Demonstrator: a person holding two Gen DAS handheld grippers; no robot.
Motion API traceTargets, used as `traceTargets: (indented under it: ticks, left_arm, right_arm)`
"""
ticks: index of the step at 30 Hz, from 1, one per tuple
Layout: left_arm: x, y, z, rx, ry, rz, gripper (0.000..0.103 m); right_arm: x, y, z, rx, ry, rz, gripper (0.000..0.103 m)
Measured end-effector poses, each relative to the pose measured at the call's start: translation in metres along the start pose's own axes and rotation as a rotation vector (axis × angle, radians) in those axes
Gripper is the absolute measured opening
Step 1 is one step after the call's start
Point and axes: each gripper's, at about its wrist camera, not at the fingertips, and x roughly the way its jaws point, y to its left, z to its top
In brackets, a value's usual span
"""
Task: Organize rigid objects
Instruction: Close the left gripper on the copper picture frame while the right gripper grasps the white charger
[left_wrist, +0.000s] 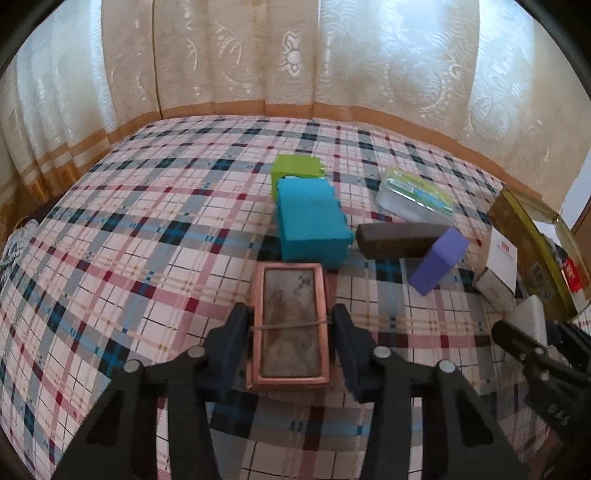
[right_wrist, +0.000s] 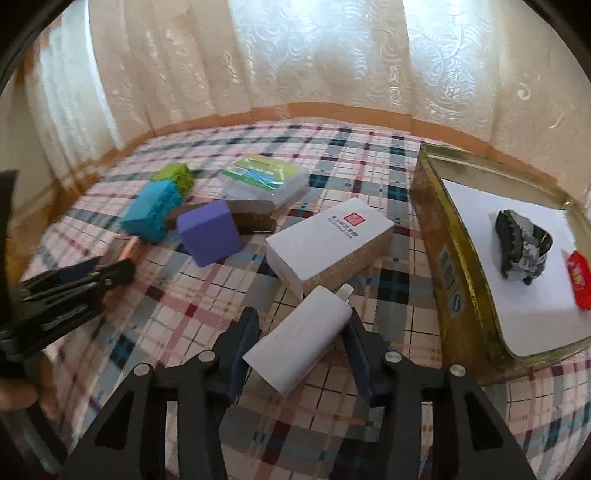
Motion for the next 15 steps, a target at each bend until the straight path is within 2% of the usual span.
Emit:
traceTargets:
  ticks: [4,7,11,15]
  left_arm:
    - [-0.007,0.007,-0.001,-0.042,-0.030,-0.003,0.046]
    - [-0.025,0.010,-0.004,-0.058,-0.123,0.030,0.046]
    - [-0.044,0.007,-0.007,-0.065,-0.231,0.030,0.046]
    - [-0.047,0.002,-0.006,-0.083,-0.251,0.028,0.046]
  right_arm:
    - [-0.015,-0.007,-0.003,0.013,-0.069,0.078,0.049]
    - [-0.024,-0.003,-0.002,0.001,-0.116,0.109,0.049]
    - [-0.038,0.004,-0.003,-0.037,-0.202,0.104,0.049]
    - [-0.055,0.008,-0.004,-0.069,-0.287,0.095,0.049]
